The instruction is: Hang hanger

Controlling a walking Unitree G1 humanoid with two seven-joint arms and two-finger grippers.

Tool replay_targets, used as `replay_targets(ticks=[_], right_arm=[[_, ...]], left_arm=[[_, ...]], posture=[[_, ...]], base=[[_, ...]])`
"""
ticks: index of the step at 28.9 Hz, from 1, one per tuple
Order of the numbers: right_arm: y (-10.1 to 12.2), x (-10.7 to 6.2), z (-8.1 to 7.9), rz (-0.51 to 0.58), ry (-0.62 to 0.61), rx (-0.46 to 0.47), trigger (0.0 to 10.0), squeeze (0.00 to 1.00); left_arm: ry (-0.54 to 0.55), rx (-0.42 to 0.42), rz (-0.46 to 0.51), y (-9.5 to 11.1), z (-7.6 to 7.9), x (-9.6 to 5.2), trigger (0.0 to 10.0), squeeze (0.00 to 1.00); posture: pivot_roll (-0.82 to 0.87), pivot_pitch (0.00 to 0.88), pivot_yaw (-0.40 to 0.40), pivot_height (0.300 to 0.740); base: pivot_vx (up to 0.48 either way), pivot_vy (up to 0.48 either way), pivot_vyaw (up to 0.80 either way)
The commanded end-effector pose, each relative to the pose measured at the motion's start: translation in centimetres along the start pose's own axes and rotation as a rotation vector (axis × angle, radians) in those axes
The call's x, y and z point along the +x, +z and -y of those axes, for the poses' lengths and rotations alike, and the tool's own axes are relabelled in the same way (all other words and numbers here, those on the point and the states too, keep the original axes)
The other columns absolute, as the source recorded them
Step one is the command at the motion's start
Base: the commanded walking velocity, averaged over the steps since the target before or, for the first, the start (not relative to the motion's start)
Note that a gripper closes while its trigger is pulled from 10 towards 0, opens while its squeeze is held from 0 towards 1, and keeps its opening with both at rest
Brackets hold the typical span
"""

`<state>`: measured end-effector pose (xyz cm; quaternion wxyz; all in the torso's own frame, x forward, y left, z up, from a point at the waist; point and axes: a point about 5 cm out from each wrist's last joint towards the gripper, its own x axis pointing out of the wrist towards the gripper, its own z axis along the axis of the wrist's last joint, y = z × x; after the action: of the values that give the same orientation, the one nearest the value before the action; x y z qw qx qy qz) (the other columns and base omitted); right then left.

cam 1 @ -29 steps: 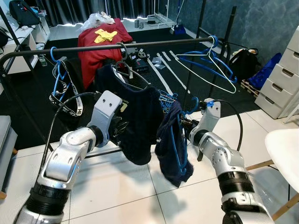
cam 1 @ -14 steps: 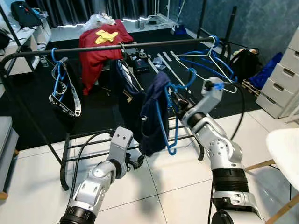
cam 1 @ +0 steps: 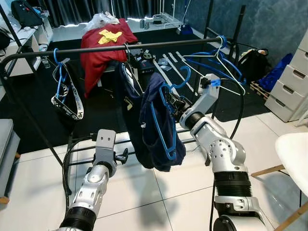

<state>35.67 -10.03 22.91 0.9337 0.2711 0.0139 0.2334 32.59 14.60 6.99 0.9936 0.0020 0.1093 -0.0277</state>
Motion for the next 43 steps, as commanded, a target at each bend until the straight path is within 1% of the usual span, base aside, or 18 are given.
replay_targets(ticks=[1, 2, 3, 5, 6, 8, 21, 22, 23, 27, 28, 29, 30, 32, 33, 35, 38, 43], right_arm=[[1.1, 0.3, -1.8, 0.024, 0.068, 0.003, 10.0, 0.0], [1.1, 0.4, -2.3, 0.015, 0.08, 0.007, 10.0, 0.0], [1.1, 0.4, -2.3, 0.015, 0.08, 0.007, 10.0, 0.0], [1.3, 0.5, -3.1, 0.005, 0.101, 0.014, 10.0, 0.0], [1.3, 0.5, -3.1, 0.005, 0.101, 0.014, 10.0, 0.0], [1.5, 0.6, -3.6, -0.005, 0.12, 0.021, 10.0, 0.0], [1.0, 0.8, -5.4, -0.044, 0.169, 0.023, 10.0, 0.0], [0.9, 0.8, -5.7, -0.047, 0.177, 0.025, 10.0, 0.0], [0.9, 0.9, -5.9, -0.048, 0.182, 0.027, 10.0, 0.0], [0.9, 0.9, -5.9, -0.048, 0.182, 0.027, 10.0, 0.0], [1.0, 0.9, -6.0, -0.05, 0.185, 0.031, 10.0, 0.0], [1.0, 0.9, -6.0, -0.05, 0.185, 0.031, 10.0, 0.0], [1.0, 0.8, -6.0, -0.055, 0.188, 0.031, 10.0, 0.0], [0.9, 0.6, -6.0, -0.066, 0.188, 0.032, 10.0, 0.0], [0.8, 0.5, -6.0, -0.07, 0.186, 0.033, 10.0, 0.0], [0.8, 0.5, -6.0, -0.073, 0.183, 0.035, 10.0, 0.0], [0.8, 0.5, -6.1, -0.074, 0.184, 0.036, 10.0, 0.0], [0.9, 0.5, -6.2, -0.074, 0.185, 0.037, 10.0, 0.0]], left_arm=[[-0.031, -0.029, -0.011, -0.7, 0.3, 0.1, 10.0, 0.0], [-0.067, -0.054, -0.021, -1.1, 0.7, 0.1, 10.0, 0.0], [-0.067, -0.054, -0.021, -1.1, 0.7, 0.1, 10.0, 0.0], [-0.105, -0.119, -0.034, -1.5, 1.3, 0.3, 10.0, 0.0], [-0.105, -0.119, -0.034, -1.5, 1.3, 0.3, 10.0, 0.0], [-0.12, -0.163, -0.039, -1.6, 1.8, 0.6, 10.0, 0.0], [-0.109, -0.266, -0.012, -0.7, 2.4, 1.5, 10.0, 0.0], [-0.095, -0.298, -0.002, -0.5, 2.3, 1.6, 10.0, 0.3], [-0.079, -0.325, 0.006, -0.4, 2.1, 1.7, 10.0, 0.47], [-0.079, -0.325, 0.006, -0.4, 2.1, 1.7, 10.0, 0.47], [-0.064, -0.355, 0.014, -0.3, 1.9, 1.8, 10.0, 0.46], [-0.064, -0.355, 0.014, -0.3, 1.9, 1.8, 10.0, 0.46], [-0.084, -0.431, 0.038, -0.1, 1.8, 1.8, 10.0, 0.0], [-0.148, -0.524, 0.074, 0.2, 2.0, 1.8, 10.0, 0.0], [-0.185, -0.535, 0.074, 0.1, 2.4, 1.7, 10.0, 0.0], [-0.232, -0.508, 0.058, -0.3, 3.2, 1.6, 10.0, 0.0], [-0.24, -0.502, 0.042, -0.6, 3.8, 1.5, 10.0, 0.0], [-0.233, -0.5, 0.032, -0.7, 4.1, 1.6, 10.0, 0.0]], posture=[[-0.08, 0.072, 0.005, 0.74], [-0.09, 0.071, 0.004, 0.74], [-0.09, 0.071, 0.004, 0.74], [-0.09, 0.07, 0.003, 0.74], [-0.09, 0.07, 0.003, 0.74], [-0.1, 0.069, -0.001, 0.74], [-0.12, 0.067, 0.02, 0.74], [-0.13, 0.061, 0.022, 0.74], [-0.13, 0.061, 0.022, 0.74], [-0.13, 0.061, 0.022, 0.74], [-0.13, 0.059, 0.019, 0.74], [-0.13, 0.059, 0.019, 0.74], [-0.13, 0.058, 0.022, 0.74], [-0.13, 0.057, 0.023, 0.74], [-0.13, 0.059, 0.022, 0.74], [-0.13, 0.059, 0.022, 0.74], [-0.14, 0.061, 0.021, 0.74], [-0.14, 0.063, 0.02, 0.74]], base=[[0.0, 0.0, 0.0], [0.0, 0.0, 0.0], [0.0, 0.0, 0.0], [0.0, 0.0, 0.0], [0.0, 0.0, 0.0], [0.0, 0.0, 0.0], [0.0, 0.0, 0.0], [0.0, 0.0, 0.0], [0.0, 0.0, 0.0], [0.0, 0.0, 0.0], [0.0, 0.0, 0.0], [0.0, 0.0, 0.0], [0.0, 0.0, 0.0], [0.0, 0.0, 0.0], [0.0, 0.0, 0.0], [0.0, 0.0, 0.0], [0.0, 0.0, 0.0], [0.0, 0.0, 0.0]])
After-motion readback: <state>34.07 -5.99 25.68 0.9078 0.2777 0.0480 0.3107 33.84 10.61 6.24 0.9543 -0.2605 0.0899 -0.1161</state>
